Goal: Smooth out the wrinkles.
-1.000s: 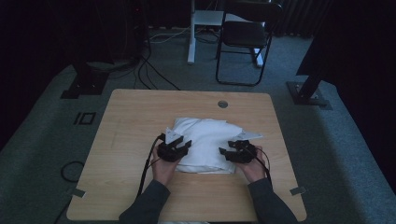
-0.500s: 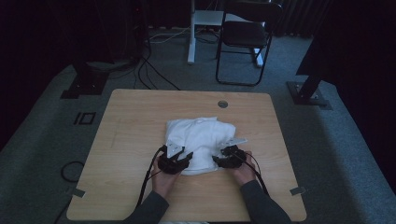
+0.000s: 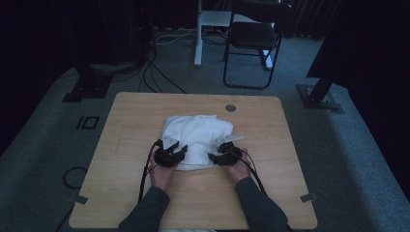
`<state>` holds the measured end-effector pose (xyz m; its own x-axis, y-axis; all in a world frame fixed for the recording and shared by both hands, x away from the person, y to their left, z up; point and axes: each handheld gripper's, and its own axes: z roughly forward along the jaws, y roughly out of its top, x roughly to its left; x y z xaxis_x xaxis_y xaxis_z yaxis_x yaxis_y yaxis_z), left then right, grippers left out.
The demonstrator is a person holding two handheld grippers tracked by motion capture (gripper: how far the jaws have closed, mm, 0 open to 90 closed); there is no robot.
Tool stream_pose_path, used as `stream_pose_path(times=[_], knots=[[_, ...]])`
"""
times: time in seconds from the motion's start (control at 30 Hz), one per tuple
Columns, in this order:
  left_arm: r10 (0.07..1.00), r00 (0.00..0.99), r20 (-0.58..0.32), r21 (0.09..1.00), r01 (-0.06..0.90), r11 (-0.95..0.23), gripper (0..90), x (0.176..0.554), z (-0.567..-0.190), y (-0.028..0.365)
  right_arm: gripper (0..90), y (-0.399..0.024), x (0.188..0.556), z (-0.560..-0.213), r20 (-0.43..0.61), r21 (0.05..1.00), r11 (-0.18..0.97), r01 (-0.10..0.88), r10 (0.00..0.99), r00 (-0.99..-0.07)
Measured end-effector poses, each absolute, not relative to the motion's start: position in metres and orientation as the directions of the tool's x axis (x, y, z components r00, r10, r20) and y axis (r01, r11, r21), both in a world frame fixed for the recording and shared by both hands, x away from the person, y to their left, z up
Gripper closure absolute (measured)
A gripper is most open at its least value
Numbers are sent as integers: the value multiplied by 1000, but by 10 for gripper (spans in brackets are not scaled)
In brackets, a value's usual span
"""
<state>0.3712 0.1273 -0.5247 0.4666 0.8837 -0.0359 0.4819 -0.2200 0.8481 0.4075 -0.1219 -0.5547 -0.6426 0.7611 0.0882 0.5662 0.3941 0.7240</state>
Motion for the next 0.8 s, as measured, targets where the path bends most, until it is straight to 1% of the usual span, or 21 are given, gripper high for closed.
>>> stream_pose_path(times=[0.07, 0.1, 0.13, 0.17, 0.2, 0.23, 0.27, 0.33, 0.4, 0.43, 0.5, 0.57, 0.6, 0.7, 0.8], knots=[[882, 471, -37, 849, 480, -220, 564, 373, -524, 128, 453, -120, 411, -554, 92, 722, 392, 570, 763, -640], [877, 478, -47, 856, 472, -211, 539, 374, -522, 130, 422, -122, 413, -554, 105, 722, 384, 576, 762, -639], [877, 478, -47, 856, 472, -211, 527, 374, -522, 130, 422, -122, 413, -554, 105, 722, 384, 576, 762, -639], [877, 477, -62, 866, 462, -191, 515, 371, -517, 133, 379, -125, 411, -551, 113, 720, 369, 588, 773, -624], [877, 477, -62, 866, 462, -191, 507, 371, -517, 133, 379, -125, 411, -551, 113, 720, 369, 588, 773, -624], [878, 473, -71, 880, 444, -169, 497, 366, -509, 139, 359, -132, 406, -543, 118, 740, 347, 577, 777, -618], [878, 473, -71, 880, 444, -169, 492, 366, -509, 139, 359, -132, 406, -543, 118, 740, 347, 577, 777, -618], [881, 468, -72, 892, 425, -153, 482, 359, -500, 148, 335, -141, 396, -530, 94, 771, 334, 543, 783, -614], [885, 461, -70, 900, 412, -144, 476, 352, -493, 159, 327, -150, 389, -518, 81, 793, 322, 517, 786, -613], [889, 452, -75, 904, 408, -131, 466, 345, -487, 170, 317, -162, 380, -505, 69, 815, 307, 492, 791, -608], [891, 447, -78, 907, 402, -123, 465, 341, -484, 178, 315, -166, 377, -500, 62, 820, 305, 484, 793, -606], [895, 440, -76, 908, 402, -121, 453, 332, -481, 194, 305, -185, 365, -486, 35, 838, 299, 456, 805, -592], [895, 440, -76, 908, 402, -121, 451, 332, -481, 194, 305, -185, 365, -486, 35, 838, 299, 456, 805, -592], [906, 412, -95, 905, 415, -94, 448, 322, -483, 216, 305, -206, 355, -480, 33, 847, 277, 453, 824, -566], [913, 395, -104, 903, 423, -80, 448, 319, -485, 225, 305, -214, 353, -480, 41, 846, 264, 463, 834, -550]])
